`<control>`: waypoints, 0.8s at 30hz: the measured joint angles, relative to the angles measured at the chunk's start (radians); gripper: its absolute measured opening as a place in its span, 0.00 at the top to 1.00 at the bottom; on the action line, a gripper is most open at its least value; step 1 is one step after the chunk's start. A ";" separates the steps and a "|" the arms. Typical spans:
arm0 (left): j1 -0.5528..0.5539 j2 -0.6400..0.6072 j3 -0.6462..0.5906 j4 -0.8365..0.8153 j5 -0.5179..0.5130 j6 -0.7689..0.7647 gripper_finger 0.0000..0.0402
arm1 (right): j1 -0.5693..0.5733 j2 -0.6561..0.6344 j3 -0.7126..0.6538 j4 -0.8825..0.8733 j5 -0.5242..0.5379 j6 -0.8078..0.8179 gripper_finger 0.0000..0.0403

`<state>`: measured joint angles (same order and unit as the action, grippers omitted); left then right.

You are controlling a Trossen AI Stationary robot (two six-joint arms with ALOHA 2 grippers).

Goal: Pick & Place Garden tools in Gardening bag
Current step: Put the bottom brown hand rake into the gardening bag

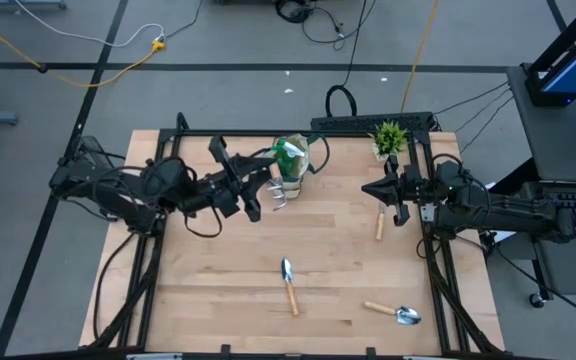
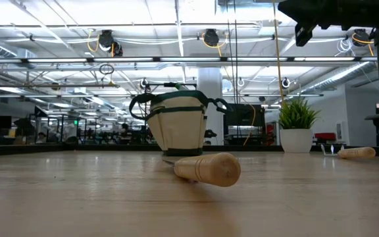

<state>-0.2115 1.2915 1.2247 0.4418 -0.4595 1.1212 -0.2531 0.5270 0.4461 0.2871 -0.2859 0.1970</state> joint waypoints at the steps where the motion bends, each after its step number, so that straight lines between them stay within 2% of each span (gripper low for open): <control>1: 0.000 0.000 0.000 -0.005 0.000 0.000 0.84 | 0.000 0.000 0.000 0.000 0.000 0.000 0.99; 6: 0.000 0.000 0.000 -0.004 -0.006 -0.024 0.84 | 0.000 0.000 0.000 0.000 0.000 0.000 0.99; 8: 0.000 0.000 0.000 -0.005 -0.051 -0.087 0.84 | 0.000 0.000 0.000 0.000 0.000 0.000 0.99; 12: 0.014 0.000 0.000 -0.006 -0.185 -0.352 0.84 | 0.000 0.000 0.000 0.000 0.000 0.000 0.99; 14: 0.024 0.000 0.000 -0.029 -0.221 -0.497 0.84 | 0.000 0.000 0.000 0.000 0.000 0.000 0.99; 19: 0.048 0.000 0.000 -0.125 -0.215 -0.844 0.84 | 0.000 0.000 0.000 0.017 -0.002 0.001 0.99; 24: 0.086 0.000 0.000 -0.250 -0.120 -1.137 0.84 | 0.000 0.027 0.001 0.120 -0.003 0.051 0.99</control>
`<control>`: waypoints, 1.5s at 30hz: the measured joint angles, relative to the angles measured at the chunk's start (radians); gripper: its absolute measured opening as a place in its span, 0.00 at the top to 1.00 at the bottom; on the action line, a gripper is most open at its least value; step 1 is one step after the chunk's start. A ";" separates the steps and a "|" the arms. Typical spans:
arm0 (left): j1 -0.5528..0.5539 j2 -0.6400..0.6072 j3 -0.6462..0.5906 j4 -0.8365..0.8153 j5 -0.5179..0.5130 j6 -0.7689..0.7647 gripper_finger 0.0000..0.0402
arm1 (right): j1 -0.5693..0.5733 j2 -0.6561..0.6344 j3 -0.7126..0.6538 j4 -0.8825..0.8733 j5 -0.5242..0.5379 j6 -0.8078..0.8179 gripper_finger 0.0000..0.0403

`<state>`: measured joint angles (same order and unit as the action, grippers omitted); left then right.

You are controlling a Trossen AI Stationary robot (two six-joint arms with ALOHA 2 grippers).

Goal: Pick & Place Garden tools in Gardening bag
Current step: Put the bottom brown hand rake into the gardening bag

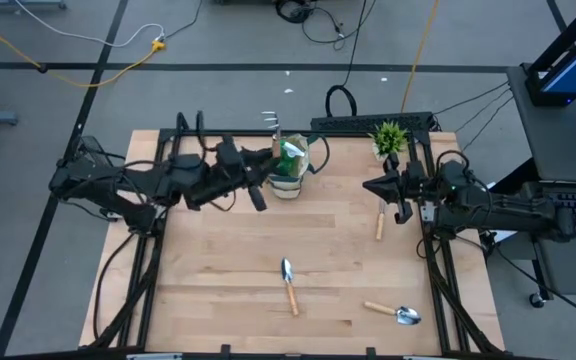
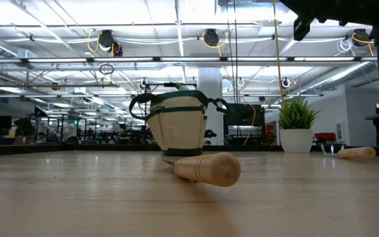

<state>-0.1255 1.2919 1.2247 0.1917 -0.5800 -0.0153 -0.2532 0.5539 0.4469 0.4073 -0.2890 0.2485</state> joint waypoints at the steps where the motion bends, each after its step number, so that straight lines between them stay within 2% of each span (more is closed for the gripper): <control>1: 0.007 0.001 0.000 -0.019 0.018 -0.053 0.84 | 0.000 0.008 0.000 0.018 0.000 0.009 0.99; 5: 0.028 0.026 0.000 -0.069 0.070 -0.212 0.84 | 0.000 0.053 0.000 0.071 -0.002 0.045 0.99; 11: 0.048 0.102 0.000 -0.062 0.184 -0.357 0.84 | 0.000 0.153 0.000 0.186 -0.004 0.088 0.99; 16: 0.049 0.172 0.000 -0.054 0.216 -0.435 0.84 | 0.000 0.225 0.000 0.298 -0.020 0.134 0.91; 24: 0.049 0.300 0.000 0.111 0.302 -0.436 0.84 | 0.000 0.303 0.000 0.355 -0.031 0.213 0.66; 32: 0.076 0.380 0.000 0.184 0.365 -0.414 0.84 | 0.000 0.358 0.000 0.440 -0.029 0.263 0.45; 37: 0.090 0.394 0.000 0.199 0.408 -0.415 0.84 | 0.000 0.386 0.001 0.442 0.030 0.264 0.40; 45: 0.102 0.392 0.000 0.197 0.421 -0.406 0.84 | 0.000 0.483 0.109 0.383 -0.005 0.255 0.40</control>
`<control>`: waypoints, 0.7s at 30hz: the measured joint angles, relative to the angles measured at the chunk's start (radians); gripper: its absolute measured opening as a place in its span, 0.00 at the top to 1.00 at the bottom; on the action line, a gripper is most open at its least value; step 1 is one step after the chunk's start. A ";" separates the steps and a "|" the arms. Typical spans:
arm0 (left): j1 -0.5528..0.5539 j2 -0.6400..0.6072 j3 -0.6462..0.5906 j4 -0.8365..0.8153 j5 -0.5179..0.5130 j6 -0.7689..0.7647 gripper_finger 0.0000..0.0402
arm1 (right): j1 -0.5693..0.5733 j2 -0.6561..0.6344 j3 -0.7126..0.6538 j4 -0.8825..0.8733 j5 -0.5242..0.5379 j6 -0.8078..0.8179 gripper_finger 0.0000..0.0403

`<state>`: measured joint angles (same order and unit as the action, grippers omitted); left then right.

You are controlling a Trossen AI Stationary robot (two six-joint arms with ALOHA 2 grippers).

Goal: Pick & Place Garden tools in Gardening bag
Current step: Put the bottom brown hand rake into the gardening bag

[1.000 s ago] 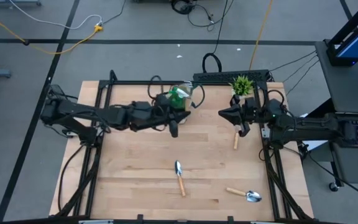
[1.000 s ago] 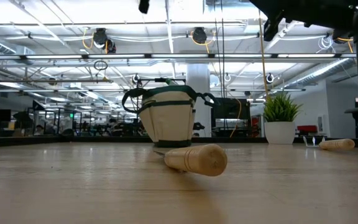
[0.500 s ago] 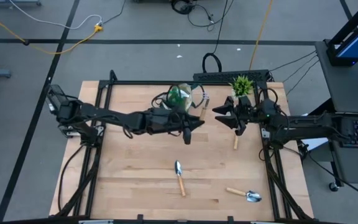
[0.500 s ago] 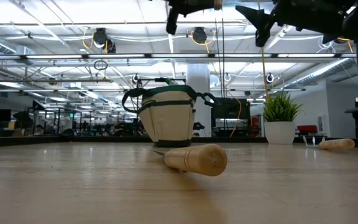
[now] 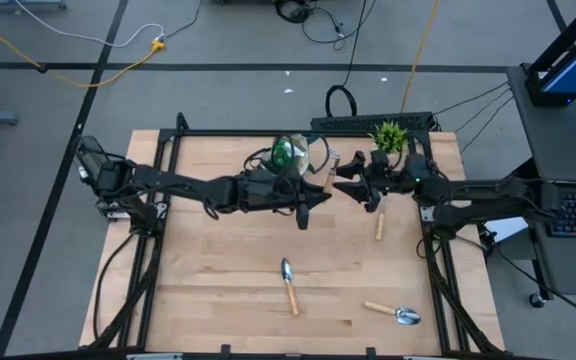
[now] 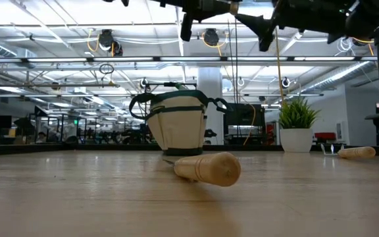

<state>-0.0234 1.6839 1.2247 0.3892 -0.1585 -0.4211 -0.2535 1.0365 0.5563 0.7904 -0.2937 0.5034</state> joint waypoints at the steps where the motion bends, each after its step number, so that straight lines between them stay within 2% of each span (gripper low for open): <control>1: 0.002 -0.001 0.000 -0.003 0.001 0.001 0.84 | 0.000 0.017 0.018 -0.012 -0.018 0.000 0.40; 4: 0.003 0.000 0.000 -0.015 0.001 0.008 0.84 | 0.001 0.054 0.062 -0.024 -0.053 0.001 0.39; 12: 0.003 0.000 0.000 -0.024 0.008 0.017 0.84 | 0.000 0.096 0.103 -0.026 -0.047 -0.017 0.40; 21: 0.004 0.000 0.000 -0.035 0.021 0.017 0.84 | 0.000 0.096 0.103 -0.025 -0.022 0.009 0.52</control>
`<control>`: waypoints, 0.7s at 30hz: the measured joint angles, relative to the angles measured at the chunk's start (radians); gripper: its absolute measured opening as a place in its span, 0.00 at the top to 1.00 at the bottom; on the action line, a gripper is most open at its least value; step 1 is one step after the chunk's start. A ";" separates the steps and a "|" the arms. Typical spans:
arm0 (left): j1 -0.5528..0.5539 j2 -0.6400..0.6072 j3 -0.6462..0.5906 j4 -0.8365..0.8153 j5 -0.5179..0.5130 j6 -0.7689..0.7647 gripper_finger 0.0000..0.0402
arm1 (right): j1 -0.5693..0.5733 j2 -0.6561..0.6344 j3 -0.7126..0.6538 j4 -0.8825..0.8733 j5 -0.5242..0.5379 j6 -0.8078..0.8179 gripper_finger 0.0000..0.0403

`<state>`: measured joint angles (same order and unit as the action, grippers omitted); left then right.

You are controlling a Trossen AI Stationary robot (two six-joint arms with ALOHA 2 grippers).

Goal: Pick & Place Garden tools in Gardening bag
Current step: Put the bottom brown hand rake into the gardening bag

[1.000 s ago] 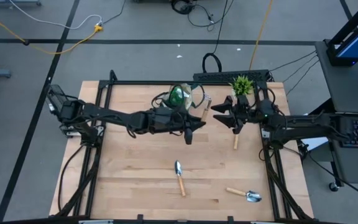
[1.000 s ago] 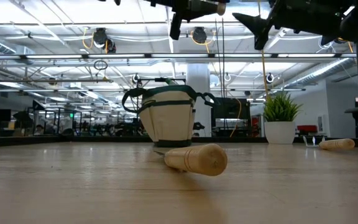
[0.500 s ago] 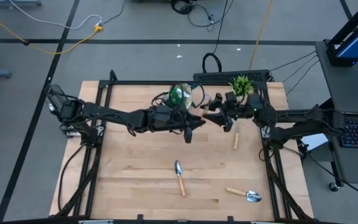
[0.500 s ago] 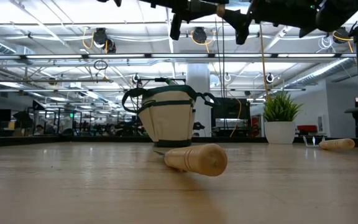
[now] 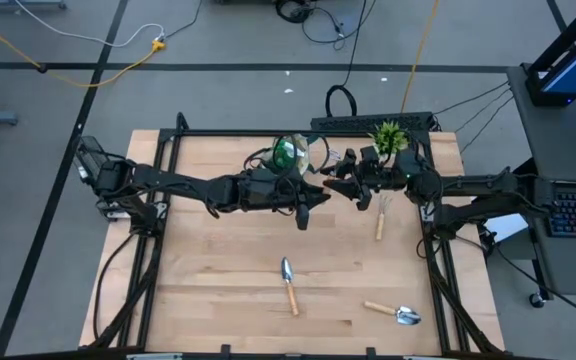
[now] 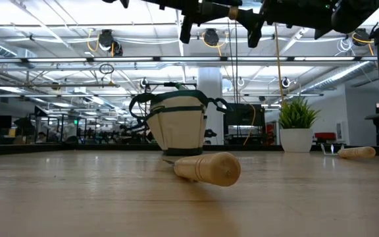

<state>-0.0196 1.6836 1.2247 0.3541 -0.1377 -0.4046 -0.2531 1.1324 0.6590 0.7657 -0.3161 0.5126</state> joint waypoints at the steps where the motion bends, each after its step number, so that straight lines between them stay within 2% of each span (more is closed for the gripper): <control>1: 0.000 0.000 0.000 -0.001 0.001 0.000 0.84 | 0.000 0.000 0.000 0.000 0.000 0.001 0.54; 10: 0.001 0.000 0.000 -0.029 0.004 -0.002 0.84 | 0.000 0.000 0.000 0.002 -0.002 0.019 0.71; 15: 0.001 0.000 0.000 -0.032 0.003 -0.007 0.84 | 0.000 0.000 0.000 0.003 -0.004 0.023 0.84; 21: 0.001 0.000 -0.001 -0.037 0.006 -0.007 0.84 | 0.000 -0.001 0.000 -0.020 -0.003 0.026 0.86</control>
<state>-0.0189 1.6833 1.2236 0.3169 -0.1317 -0.4118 -0.2527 1.1312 0.6586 0.7456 -0.3195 0.5383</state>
